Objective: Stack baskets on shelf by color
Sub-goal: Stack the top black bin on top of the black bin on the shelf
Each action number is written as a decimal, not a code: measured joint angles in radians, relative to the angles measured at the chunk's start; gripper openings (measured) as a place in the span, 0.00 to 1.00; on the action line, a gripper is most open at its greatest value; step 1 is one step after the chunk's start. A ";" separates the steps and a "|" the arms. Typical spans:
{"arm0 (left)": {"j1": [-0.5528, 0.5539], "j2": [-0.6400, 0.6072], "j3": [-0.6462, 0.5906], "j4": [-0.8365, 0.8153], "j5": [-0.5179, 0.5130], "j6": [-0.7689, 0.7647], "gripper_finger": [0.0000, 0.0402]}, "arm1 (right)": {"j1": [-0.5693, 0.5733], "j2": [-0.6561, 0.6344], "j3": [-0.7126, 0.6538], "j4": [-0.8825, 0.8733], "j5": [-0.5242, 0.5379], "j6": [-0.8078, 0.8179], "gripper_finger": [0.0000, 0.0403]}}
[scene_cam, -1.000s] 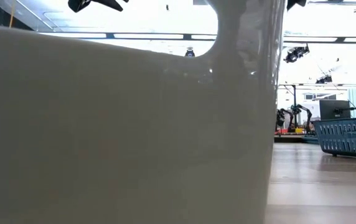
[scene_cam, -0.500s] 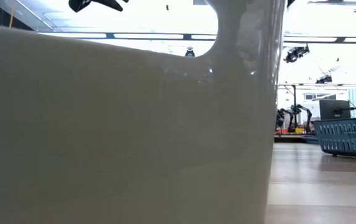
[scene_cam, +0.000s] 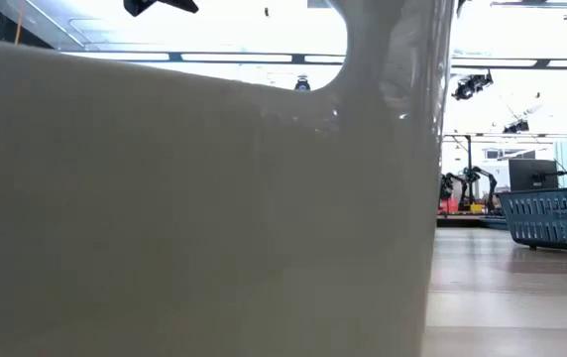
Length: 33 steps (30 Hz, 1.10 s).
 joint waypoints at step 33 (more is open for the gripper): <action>-0.131 0.000 -0.062 -0.300 0.372 -0.027 0.28 | 0.666 0.143 -0.097 -0.165 0.070 1.013 0.26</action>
